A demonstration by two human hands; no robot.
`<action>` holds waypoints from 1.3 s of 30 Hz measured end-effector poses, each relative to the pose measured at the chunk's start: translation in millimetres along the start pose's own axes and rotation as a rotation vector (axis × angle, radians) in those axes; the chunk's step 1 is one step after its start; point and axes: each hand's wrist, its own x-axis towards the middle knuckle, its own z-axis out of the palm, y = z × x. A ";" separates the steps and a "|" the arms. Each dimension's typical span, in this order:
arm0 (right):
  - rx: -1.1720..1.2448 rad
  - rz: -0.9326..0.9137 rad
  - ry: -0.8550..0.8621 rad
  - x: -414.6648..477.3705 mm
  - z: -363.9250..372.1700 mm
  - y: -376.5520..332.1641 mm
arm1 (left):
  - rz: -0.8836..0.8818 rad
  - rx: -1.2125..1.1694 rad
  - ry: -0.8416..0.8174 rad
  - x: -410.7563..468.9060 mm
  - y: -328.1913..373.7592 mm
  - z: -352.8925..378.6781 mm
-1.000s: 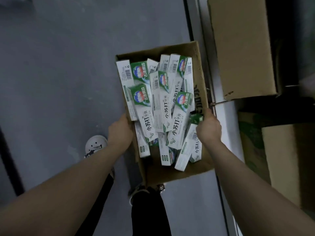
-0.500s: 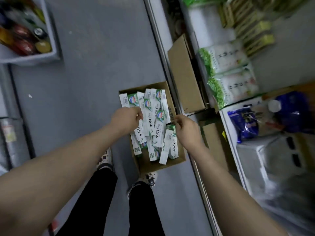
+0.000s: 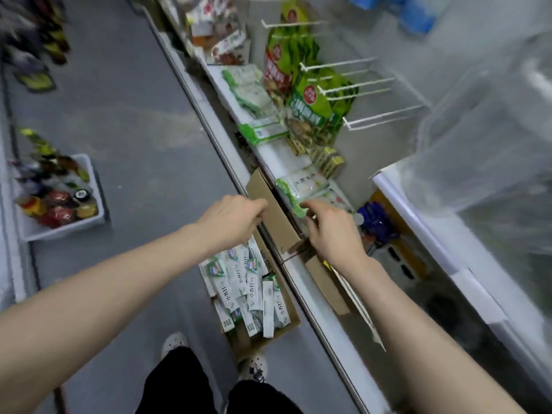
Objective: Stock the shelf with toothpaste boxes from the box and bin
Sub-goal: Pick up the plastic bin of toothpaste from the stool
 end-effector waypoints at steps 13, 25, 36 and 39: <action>-0.153 0.340 0.313 -95.9 -109.3 -31.5 | 0.660 0.094 0.089 27.6 88.9 -99.1; -0.251 0.896 0.425 -260.7 -127.0 -85.7 | 1.164 0.161 -0.031 -23.9 202.1 -78.6; -0.320 1.367 0.490 -471.6 -135.8 -110.8 | 1.621 0.048 -0.150 -142.9 380.5 -10.6; -0.347 1.469 0.492 -540.5 -143.6 -114.5 | 1.707 -0.014 -0.184 -189.3 441.1 4.6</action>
